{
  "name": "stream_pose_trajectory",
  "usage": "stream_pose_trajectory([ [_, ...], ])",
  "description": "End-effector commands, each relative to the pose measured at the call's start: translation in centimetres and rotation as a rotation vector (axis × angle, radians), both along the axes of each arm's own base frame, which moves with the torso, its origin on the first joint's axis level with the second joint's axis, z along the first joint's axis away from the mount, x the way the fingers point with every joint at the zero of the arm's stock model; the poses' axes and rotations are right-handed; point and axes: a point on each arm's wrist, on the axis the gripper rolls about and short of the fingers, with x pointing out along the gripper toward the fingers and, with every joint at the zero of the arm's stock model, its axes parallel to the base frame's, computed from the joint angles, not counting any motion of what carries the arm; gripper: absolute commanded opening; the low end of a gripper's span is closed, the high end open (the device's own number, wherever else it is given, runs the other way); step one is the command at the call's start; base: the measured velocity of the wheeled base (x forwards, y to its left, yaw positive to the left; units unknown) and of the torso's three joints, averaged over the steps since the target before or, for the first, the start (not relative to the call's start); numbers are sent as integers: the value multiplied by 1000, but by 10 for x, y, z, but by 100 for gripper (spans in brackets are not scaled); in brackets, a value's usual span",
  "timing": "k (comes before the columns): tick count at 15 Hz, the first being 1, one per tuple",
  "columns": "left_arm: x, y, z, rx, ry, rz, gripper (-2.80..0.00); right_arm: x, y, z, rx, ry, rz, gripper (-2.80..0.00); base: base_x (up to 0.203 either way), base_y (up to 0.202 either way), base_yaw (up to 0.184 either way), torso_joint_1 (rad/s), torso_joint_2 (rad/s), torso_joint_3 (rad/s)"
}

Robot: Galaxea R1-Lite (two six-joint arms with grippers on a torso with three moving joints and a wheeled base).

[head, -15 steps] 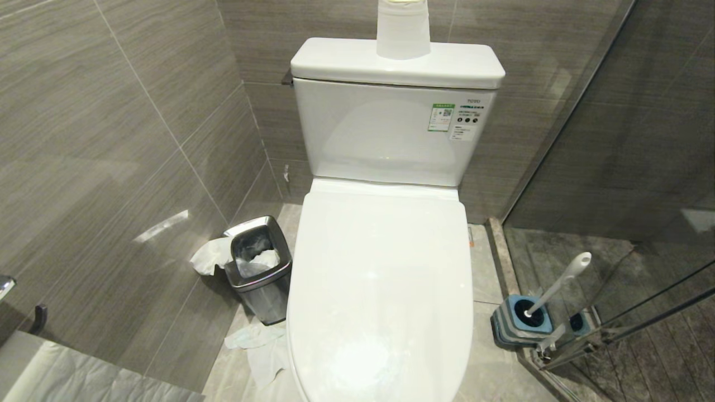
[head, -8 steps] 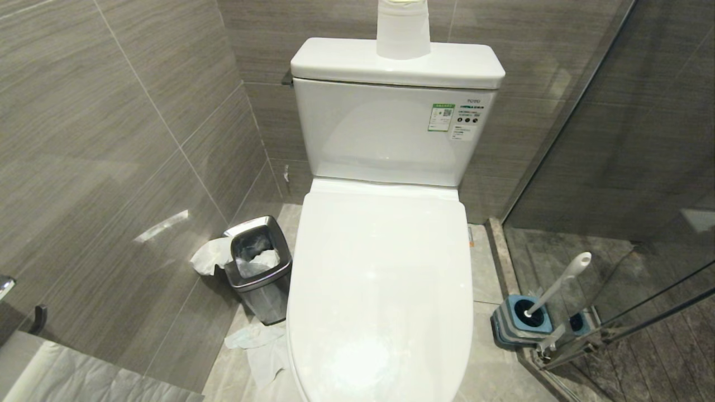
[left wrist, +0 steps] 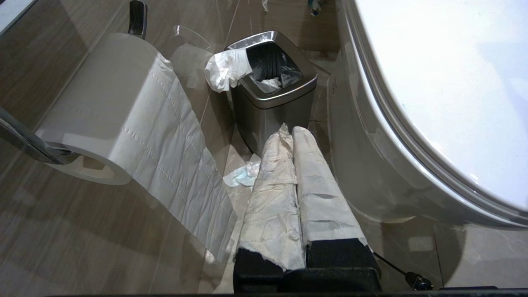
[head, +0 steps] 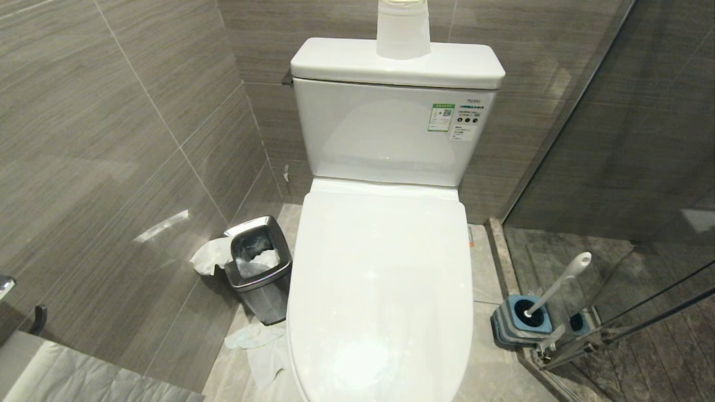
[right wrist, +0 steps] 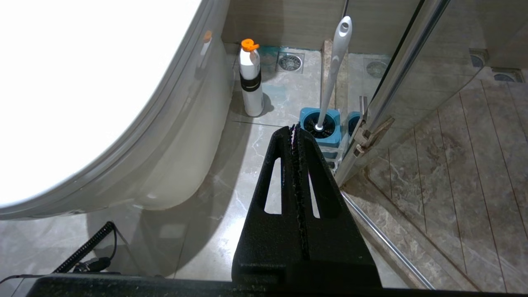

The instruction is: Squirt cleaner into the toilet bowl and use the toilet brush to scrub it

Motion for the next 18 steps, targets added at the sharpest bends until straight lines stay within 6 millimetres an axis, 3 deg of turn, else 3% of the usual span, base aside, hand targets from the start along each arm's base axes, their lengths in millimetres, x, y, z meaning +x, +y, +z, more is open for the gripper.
stream_pose_trajectory([
  [1,0,0,0,0,2,0,-280,0,0,0,0,1,-2,-280,0,0,0,0,0,0],
  [18,0,0,0,0,2,0,-280,0,0,0,0,1,0,-280,0,0,0,0,0,0],
])
